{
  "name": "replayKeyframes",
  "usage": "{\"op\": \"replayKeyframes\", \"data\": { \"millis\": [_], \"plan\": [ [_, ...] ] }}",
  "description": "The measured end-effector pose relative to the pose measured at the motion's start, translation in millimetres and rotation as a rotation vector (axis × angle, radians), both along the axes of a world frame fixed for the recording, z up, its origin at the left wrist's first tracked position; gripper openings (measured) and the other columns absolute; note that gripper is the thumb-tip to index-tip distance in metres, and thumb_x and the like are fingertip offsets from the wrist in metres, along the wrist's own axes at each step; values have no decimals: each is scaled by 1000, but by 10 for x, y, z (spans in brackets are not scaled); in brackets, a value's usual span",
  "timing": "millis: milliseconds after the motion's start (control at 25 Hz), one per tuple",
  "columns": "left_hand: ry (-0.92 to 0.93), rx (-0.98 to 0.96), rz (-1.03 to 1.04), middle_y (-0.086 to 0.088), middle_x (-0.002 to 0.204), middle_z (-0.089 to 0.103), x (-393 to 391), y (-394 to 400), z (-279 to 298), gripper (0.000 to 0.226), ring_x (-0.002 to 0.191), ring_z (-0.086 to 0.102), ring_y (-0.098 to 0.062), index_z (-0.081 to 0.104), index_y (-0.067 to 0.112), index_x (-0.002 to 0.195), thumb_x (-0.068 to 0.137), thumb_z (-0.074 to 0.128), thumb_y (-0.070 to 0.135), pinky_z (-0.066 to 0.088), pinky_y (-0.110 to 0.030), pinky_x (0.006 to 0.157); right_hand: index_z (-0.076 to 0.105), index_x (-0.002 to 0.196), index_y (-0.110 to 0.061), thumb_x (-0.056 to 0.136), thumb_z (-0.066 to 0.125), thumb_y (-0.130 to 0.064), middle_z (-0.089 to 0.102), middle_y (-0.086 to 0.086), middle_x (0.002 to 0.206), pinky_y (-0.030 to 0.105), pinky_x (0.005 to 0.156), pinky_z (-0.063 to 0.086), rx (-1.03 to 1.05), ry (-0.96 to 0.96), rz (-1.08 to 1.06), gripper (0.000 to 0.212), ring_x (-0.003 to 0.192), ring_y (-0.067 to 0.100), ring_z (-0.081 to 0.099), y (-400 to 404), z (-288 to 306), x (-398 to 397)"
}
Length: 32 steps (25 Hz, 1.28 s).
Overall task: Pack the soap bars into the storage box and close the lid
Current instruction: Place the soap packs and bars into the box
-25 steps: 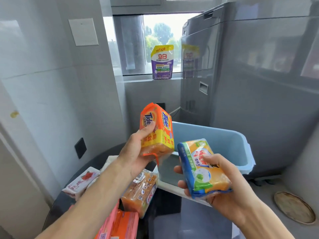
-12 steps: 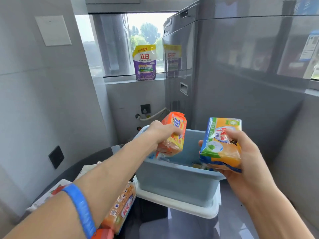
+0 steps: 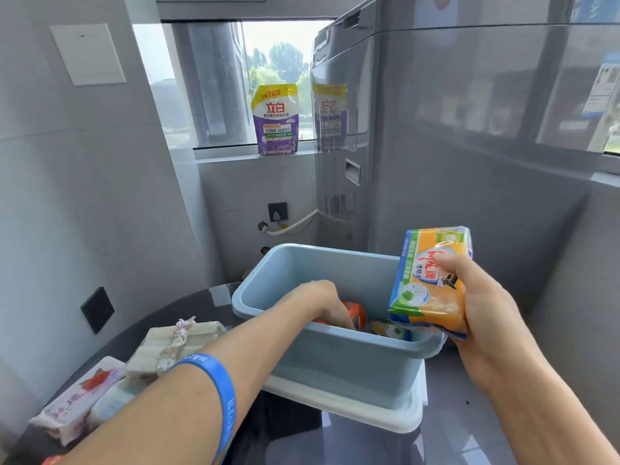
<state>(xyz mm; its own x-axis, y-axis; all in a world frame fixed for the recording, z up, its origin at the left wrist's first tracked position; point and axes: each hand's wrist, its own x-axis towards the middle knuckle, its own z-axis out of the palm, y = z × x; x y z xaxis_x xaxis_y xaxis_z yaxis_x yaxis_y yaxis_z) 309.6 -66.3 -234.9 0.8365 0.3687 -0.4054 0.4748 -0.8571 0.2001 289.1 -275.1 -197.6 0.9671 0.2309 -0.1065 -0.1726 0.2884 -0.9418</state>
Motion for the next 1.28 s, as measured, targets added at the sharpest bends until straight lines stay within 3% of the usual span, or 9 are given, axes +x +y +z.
{"op": "replayKeyframes", "data": {
  "millis": [80,240,560,680,760,880,1000,1160,1280],
  "plan": [
    [54,23,-60,-5,118,61,21,5,-22,65,93,57,-27,54,12,128,75,74,44,46,-33,69,72,101,-11,84,66,-22,80,10,88,46,75,60,-57,-15,28,21,77,31,77,13,-27,24],
    [111,80,-159,-7,136,56,54,25,-43,52,112,56,-29,50,11,134,87,62,31,44,-35,79,69,101,-16,84,68,-17,80,5,89,32,57,59,-218,-131,55,17,76,24,77,57,-48,86],
    [152,177,-274,-10,144,51,93,-23,-75,54,129,51,-30,47,9,140,93,63,28,43,-38,98,40,120,-41,83,66,-18,62,-2,101,41,76,58,-761,-378,94,51,91,22,65,376,-89,266],
    [108,203,-230,-9,135,58,59,-12,-47,48,119,57,-29,53,12,134,90,65,28,45,-36,81,37,110,-28,83,59,-18,55,-2,86,28,52,43,-1062,-443,186,36,74,13,55,511,-99,385],
    [-21,207,-193,-8,126,61,-44,54,48,42,111,60,-30,57,15,128,89,61,28,45,-36,76,37,109,-17,87,54,-17,54,1,79,27,48,34,-1241,-485,264,28,68,13,53,591,-118,481],
    [-168,194,-226,-3,93,68,-226,354,170,29,86,63,-23,68,12,96,91,55,37,48,-33,71,40,118,-5,93,50,-21,60,8,84,33,58,51,-1305,-383,337,31,77,22,62,622,-75,627],
    [-244,64,-273,9,45,43,-481,571,155,56,46,42,-8,46,8,53,94,49,47,35,-31,53,47,117,-3,92,51,-18,67,16,106,39,70,57,-1390,-384,403,29,88,30,67,632,-95,626],
    [-332,66,-343,4,38,21,-645,618,73,62,38,23,-14,22,18,46,87,41,61,25,-33,49,57,115,-7,87,51,-3,54,13,121,35,75,44,-1852,-818,495,29,109,32,54,636,-291,526],
    [-392,23,-377,5,40,23,-651,605,89,59,40,24,-14,25,17,47,87,42,56,26,-32,48,64,109,-17,83,54,-5,61,5,116,37,82,51,-1831,-909,514,30,108,28,54,578,-233,584]
  ]
}}
